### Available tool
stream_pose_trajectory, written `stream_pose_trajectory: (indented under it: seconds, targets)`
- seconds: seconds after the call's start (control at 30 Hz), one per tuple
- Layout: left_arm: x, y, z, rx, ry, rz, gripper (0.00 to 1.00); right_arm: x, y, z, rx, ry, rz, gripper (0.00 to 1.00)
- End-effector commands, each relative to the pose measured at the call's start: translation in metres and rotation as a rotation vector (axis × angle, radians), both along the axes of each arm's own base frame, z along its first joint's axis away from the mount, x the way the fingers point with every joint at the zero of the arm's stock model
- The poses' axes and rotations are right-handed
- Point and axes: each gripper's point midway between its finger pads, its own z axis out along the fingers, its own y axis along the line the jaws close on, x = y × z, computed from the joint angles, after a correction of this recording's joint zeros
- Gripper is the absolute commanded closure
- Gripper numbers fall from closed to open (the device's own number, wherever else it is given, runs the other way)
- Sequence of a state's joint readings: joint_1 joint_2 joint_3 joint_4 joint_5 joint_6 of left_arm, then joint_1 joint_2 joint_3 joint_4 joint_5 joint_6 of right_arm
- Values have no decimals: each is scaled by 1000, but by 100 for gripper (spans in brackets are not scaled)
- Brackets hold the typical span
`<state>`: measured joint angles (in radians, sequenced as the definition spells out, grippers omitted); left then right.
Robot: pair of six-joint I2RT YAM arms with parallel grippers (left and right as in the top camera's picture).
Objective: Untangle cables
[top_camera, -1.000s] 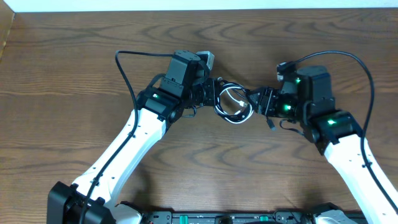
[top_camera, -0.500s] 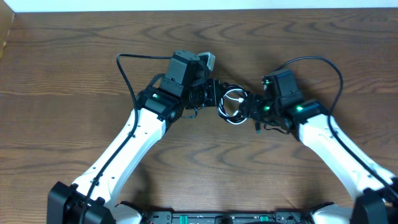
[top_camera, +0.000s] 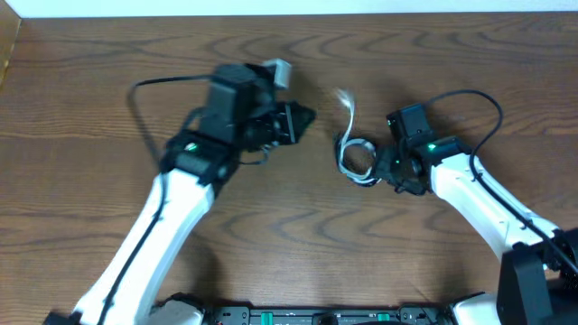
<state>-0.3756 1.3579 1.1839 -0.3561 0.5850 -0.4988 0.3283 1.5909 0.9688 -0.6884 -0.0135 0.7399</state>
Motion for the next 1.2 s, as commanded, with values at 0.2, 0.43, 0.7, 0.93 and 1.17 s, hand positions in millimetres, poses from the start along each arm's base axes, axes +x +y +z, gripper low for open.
stream_pose_trajectory:
  seconds: [0.2,0.43,0.7,0.93,1.17]
  targets:
    - [-16,7,39,-15,-126,-22,92,-6,-20,-16,-110,28,43,34]
    - [-15,11,-13,111,11,-15,93,6,8,15,37,-50,250,26]
    - [-10,-12,-82,256,151,-18,84,17,-5,80,85,-219,196,23]
    - [7,-14,-148,404,244,104,71,12,-27,96,77,-245,135,23]
    - [18,-30,-196,439,270,86,71,7,-29,93,74,-222,131,23]
